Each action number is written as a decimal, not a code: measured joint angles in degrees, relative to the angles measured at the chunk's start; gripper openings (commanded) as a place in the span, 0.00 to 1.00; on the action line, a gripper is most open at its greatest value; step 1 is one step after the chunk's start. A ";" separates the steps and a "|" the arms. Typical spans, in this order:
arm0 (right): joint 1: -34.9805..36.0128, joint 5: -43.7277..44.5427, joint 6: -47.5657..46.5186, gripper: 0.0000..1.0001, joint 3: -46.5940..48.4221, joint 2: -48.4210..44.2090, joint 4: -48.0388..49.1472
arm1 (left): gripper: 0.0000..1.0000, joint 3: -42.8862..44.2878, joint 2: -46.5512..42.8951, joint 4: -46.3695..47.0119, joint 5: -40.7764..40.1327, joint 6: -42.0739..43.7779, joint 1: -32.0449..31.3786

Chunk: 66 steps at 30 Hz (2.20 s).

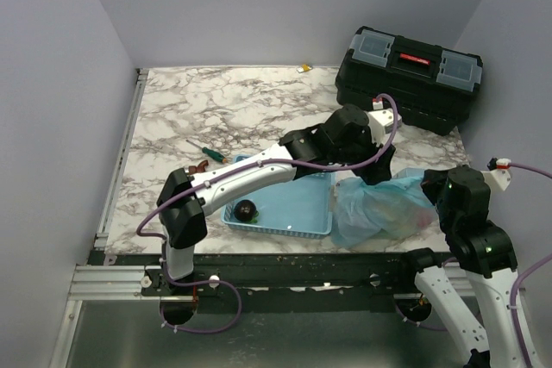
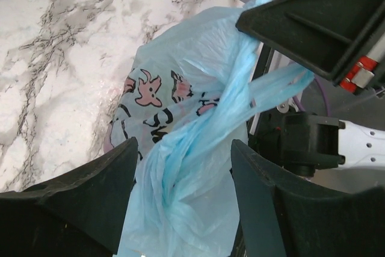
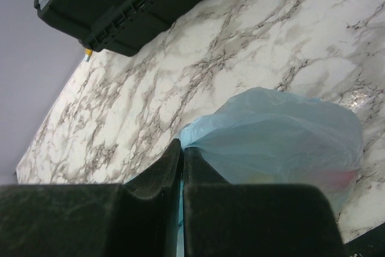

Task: Take the fake fruits out of the plastic bag
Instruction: Untie the plastic bag at the center of the board.

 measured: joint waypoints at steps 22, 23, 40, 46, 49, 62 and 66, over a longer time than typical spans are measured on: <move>0.00 -1.68 -0.90 0.26 -0.17 -0.44 0.35 | 0.12 1.49 5.73 -3.89 1.88 -0.61 0.37; 0.00 -1.73 -1.03 0.31 -0.17 -0.31 0.33 | 0.08 1.16 5.73 -3.74 1.95 -0.48 0.37; 0.00 -21.38 -6.43 0.55 7.58 5.18 -1.86 | 0.00 -2.49 2.80 -1.01 1.86 -0.98 0.39; 0.00 -24.44 -5.22 0.53 5.75 4.07 -3.50 | 0.00 -2.47 2.80 -1.38 1.62 -1.46 0.39; 0.00 -25.07 -4.24 0.53 4.87 3.43 -4.39 | 0.00 -2.47 2.80 -1.49 1.55 -1.64 0.39; 0.00 -25.51 -0.44 0.52 -0.81 1.55 -6.45 | 0.00 -2.51 2.56 -1.46 1.60 -2.75 0.39; 0.00 -24.28 2.84 0.47 -5.03 1.57 -5.84 | 0.00 -3.72 1.29 -0.66 1.79 -3.52 0.37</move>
